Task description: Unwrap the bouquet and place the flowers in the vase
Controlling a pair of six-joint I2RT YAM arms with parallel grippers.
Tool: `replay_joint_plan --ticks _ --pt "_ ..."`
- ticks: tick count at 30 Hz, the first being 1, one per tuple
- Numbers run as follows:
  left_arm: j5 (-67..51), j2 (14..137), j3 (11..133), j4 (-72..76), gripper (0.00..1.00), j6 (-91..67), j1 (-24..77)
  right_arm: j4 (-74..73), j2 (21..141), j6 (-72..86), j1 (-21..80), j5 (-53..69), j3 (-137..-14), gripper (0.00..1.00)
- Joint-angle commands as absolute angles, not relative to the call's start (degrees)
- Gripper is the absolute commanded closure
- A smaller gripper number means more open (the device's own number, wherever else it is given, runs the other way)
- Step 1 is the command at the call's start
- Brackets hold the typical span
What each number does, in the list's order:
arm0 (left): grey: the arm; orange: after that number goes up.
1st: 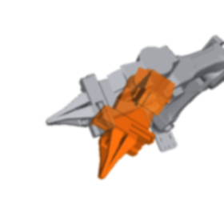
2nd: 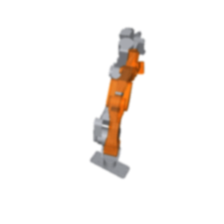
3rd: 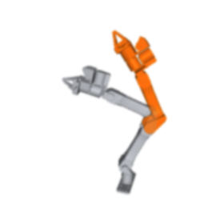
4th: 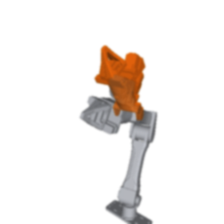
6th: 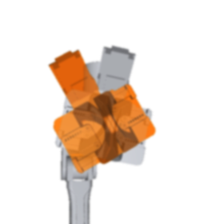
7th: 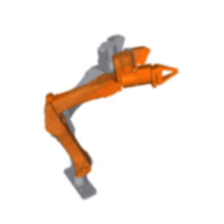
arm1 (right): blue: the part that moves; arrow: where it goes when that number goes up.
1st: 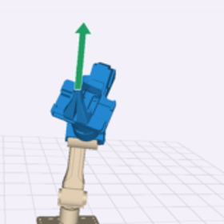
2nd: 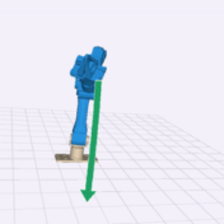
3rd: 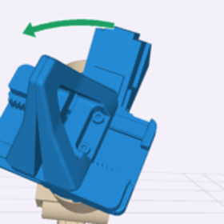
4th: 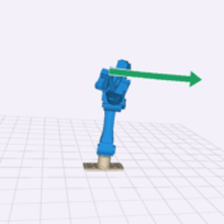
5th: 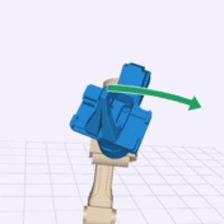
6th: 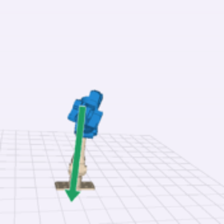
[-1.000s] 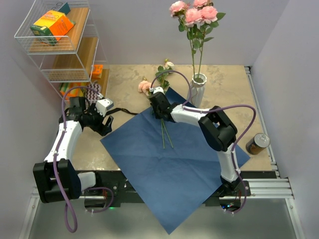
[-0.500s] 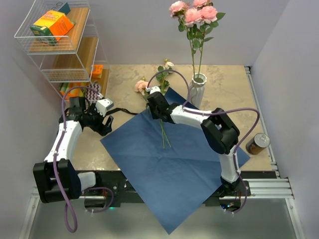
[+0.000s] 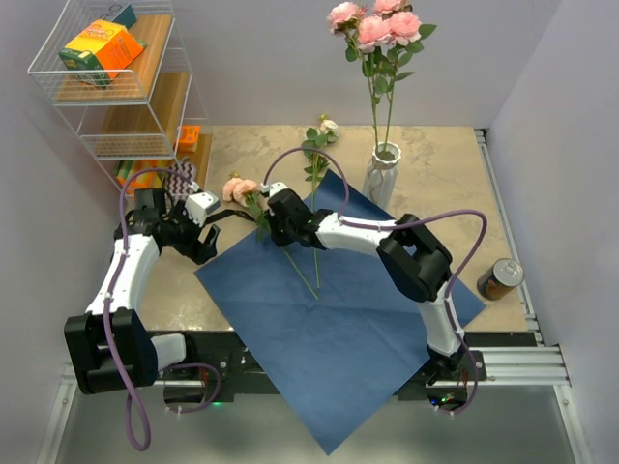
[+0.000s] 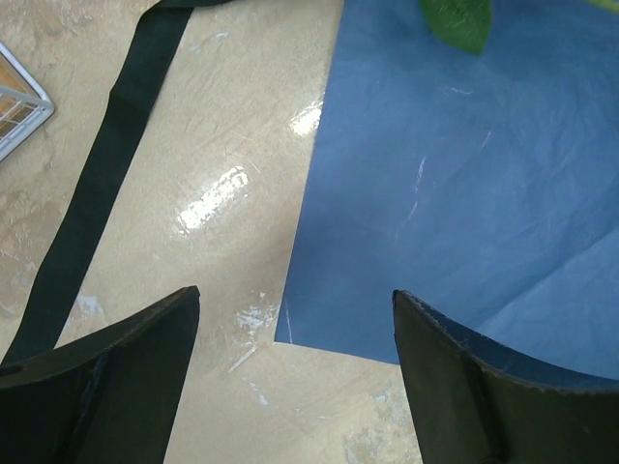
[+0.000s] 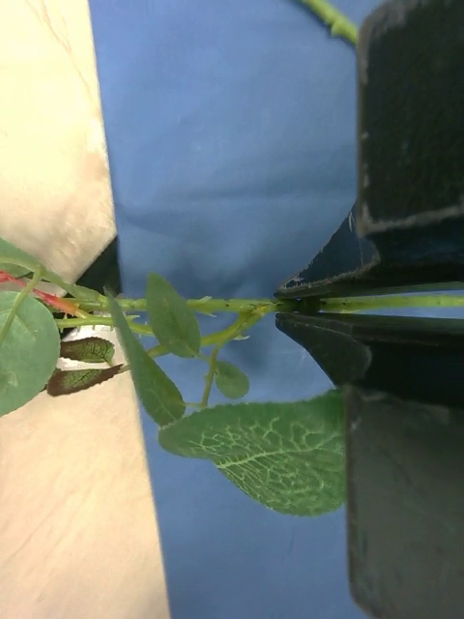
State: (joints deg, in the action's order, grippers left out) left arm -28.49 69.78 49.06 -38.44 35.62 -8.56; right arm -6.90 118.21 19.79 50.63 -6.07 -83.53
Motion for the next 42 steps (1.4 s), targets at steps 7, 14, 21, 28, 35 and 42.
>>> replay_joint_plan --ticks 7,14,21,28,35,42 --pt "-30.15 68.73 49.13 -37.79 0.15 36.39 -9.49 -11.33 121.72 17.32 51.24 -6.15 -90.78 0.67" --pt "-30.15 68.55 49.13 -38.32 0.15 37.00 -9.93 -14.23 125.41 14.07 51.24 -8.69 -95.71 0.65" --pt "-30.50 68.20 49.48 -38.67 0.15 37.62 -10.63 -17.66 128.84 11.25 51.24 -10.28 -99.93 0.67" --pt "-30.94 67.94 50.54 -39.55 0.15 38.32 -11.51 -18.81 130.43 11.16 51.24 -10.28 -101.42 0.75" --pt "-31.03 67.76 50.36 -40.25 0.15 39.11 -12.30 -16.53 127.45 11.60 51.24 -10.81 -101.86 1.00" --pt "-31.38 68.82 51.06 -40.34 0.15 38.85 -12.57 -18.37 117.70 9.06 49.49 -10.99 -110.46 1.00"
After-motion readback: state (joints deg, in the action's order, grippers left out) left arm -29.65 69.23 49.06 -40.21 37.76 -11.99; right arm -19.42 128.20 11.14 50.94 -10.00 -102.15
